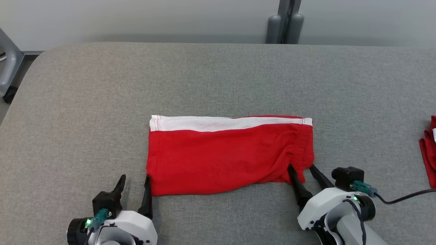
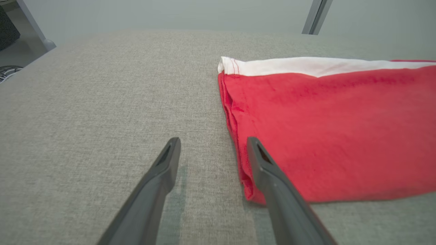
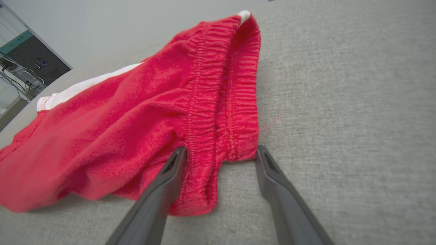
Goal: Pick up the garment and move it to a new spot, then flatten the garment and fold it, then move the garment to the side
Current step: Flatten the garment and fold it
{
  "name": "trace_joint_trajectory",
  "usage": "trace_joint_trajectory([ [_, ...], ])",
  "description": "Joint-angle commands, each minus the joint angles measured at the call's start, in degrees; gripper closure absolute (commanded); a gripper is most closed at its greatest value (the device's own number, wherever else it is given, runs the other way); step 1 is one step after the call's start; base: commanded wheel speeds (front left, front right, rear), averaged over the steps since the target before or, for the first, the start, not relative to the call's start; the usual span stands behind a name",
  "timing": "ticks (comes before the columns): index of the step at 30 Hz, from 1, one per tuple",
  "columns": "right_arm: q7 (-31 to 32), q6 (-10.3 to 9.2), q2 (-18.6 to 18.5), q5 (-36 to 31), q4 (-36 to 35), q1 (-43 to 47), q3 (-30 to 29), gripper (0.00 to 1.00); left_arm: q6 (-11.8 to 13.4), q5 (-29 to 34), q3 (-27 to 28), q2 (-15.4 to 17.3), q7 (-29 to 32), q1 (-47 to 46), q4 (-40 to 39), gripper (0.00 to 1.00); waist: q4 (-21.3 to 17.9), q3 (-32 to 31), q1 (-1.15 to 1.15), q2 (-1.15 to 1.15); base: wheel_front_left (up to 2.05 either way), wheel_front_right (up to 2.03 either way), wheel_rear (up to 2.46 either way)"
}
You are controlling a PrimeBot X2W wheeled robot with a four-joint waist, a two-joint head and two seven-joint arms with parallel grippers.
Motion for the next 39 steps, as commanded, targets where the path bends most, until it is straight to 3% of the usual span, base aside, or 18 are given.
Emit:
trace_joint_trajectory([
  [1,0.3,0.02,0.3,0.8,0.3,0.2,1.4,0.00,-0.2,-0.4,-0.1,0.2,0.0,-1.2,-0.1,0.00,0.2,0.4,0.00,0.00,0.00,0.00,0.00],
  [5,0.3,0.08,0.3,2.4,0.0,-1.0,3.7,0.00,-0.6,-0.9,-0.8,0.2,0.0,-1.6,-0.2,0.00,0.7,1.1,0.00,0.00,0.00,0.00,0.00],
  [6,0.3,0.08,0.2,2.7,0.0,-1.3,3.6,0.05,-0.7,-0.9,-1.0,0.2,0.0,-1.7,-0.2,0.00,0.9,1.2,0.00,0.00,0.00,0.00,0.00],
  [7,0.3,0.08,0.2,2.7,-0.1,-1.5,3.2,0.48,-0.8,-1.0,-1.1,0.2,0.0,-1.8,-0.2,0.00,1.0,1.3,0.00,0.00,0.00,0.00,0.00],
  [8,0.3,0.07,0.2,2.6,-0.1,-1.6,2.7,0.66,-0.8,-1.0,-1.2,0.2,0.0,-1.9,-0.1,0.00,1.2,1.3,0.00,0.00,0.00,0.00,0.00],
  [9,0.3,0.07,0.1,2.2,-0.1,-1.6,1.8,1.00,-0.9,-1.2,-1.2,0.2,0.0,-1.9,0.0,0.00,1.3,1.3,0.00,0.00,0.00,0.00,0.00],
  [19,0.1,0.01,-0.1,-3.6,-4.3,1.9,-9.9,1.00,-1.7,-1.1,-0.5,0.2,0.0,0.5,1.3,0.00,-0.2,-0.3,0.00,0.00,0.00,0.00,0.00],
  [24,0.1,0.01,0.0,-8.7,-8.9,3.2,-11.4,1.00,-1.8,-2.0,-1.4,0.3,0.0,0.6,1.7,0.00,-1.2,-1.3,0.00,0.00,0.00,0.00,0.00],
  [31,0.1,0.01,0.0,-13.7,-13.4,0.7,-4.0,1.00,-2.3,-2.9,-3.8,0.2,0.0,-0.2,2.6,0.00,0.3,-2.0,0.00,0.00,0.00,0.00,0.00],
  [39,0.2,0.01,-0.1,-11.2,-9.5,-4.9,11.4,1.00,-1.6,-5.5,-8.2,0.2,0.0,-0.7,2.5,0.00,7.7,-2.3,0.00,0.00,0.00,0.00,0.00],
])
